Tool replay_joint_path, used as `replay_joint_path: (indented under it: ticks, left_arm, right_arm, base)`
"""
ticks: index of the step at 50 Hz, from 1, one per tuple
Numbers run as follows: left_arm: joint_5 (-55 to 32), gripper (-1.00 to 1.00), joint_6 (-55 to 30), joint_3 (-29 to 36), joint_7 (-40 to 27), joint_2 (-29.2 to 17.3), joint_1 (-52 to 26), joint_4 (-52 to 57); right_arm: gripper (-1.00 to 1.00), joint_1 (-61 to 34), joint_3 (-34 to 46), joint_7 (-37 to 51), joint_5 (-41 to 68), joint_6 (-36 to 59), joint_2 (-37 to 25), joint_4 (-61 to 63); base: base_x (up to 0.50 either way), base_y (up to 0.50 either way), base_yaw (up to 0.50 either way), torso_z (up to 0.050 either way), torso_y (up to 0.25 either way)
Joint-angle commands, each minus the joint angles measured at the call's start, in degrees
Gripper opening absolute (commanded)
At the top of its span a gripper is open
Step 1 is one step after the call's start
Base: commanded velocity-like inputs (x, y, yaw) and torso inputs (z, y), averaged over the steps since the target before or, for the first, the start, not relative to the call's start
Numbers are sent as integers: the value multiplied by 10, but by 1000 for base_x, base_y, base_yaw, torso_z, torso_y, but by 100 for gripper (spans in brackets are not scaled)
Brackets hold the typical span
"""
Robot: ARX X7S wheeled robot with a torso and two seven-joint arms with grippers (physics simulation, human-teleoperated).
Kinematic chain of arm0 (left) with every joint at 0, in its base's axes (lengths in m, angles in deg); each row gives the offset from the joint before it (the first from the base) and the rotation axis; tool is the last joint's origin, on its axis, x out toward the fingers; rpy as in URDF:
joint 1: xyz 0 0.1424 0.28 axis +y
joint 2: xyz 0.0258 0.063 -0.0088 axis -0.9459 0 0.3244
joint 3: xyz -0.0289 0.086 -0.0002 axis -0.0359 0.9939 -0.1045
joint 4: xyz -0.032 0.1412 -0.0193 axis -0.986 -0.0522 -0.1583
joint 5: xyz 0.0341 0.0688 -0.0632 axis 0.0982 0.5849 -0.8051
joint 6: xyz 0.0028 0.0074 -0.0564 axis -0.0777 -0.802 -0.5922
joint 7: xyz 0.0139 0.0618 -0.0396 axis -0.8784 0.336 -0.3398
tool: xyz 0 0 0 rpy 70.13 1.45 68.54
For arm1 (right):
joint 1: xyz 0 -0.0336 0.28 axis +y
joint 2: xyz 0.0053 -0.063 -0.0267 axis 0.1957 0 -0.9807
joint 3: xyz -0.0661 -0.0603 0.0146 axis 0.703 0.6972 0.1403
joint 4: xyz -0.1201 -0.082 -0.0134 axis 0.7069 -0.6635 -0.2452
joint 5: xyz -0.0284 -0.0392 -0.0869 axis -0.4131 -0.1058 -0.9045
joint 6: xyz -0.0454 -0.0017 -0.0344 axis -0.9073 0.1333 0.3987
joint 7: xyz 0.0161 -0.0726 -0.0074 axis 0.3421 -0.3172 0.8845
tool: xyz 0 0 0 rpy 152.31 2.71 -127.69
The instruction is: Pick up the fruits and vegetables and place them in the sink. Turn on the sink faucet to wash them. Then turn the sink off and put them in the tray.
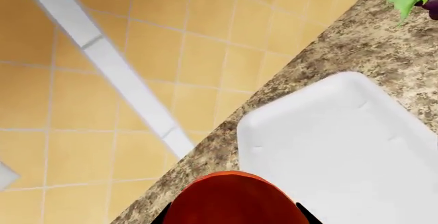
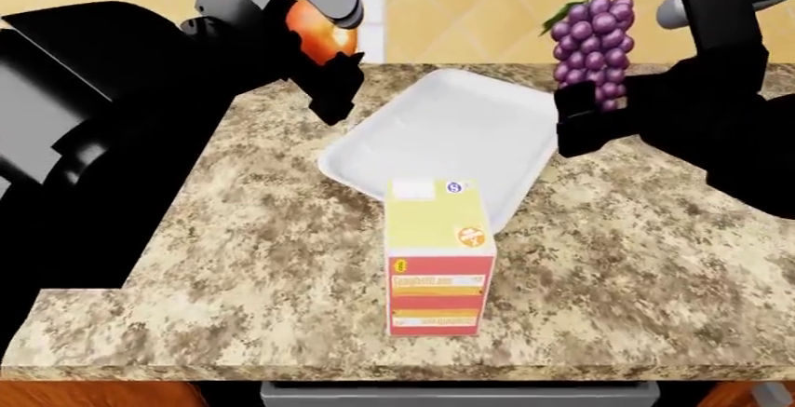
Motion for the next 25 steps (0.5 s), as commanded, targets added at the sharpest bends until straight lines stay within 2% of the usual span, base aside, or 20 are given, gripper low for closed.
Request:
replay_joint_path:
  ticks: [1, 13, 25]
  left_arm:
    - [15, -100, 0, 24, 19, 1, -27, -13]
    - [12, -100, 2, 17, 8, -6, -18, -1]
    - [16, -100, 9, 20, 5, -7, -13, 1]
  right_arm:
    - [-100, -27, 2, -27, 5, 61, 28, -35]
    - [-100, -20, 1, -46, -7, 56, 54, -53]
    - [-100, -15, 1, -77, -11, 55, 93, -101]
  base:
    - [500, 0, 0, 0, 0]
    - [500, 0, 0, 0, 2]
    - [0, 0, 0, 0, 2]
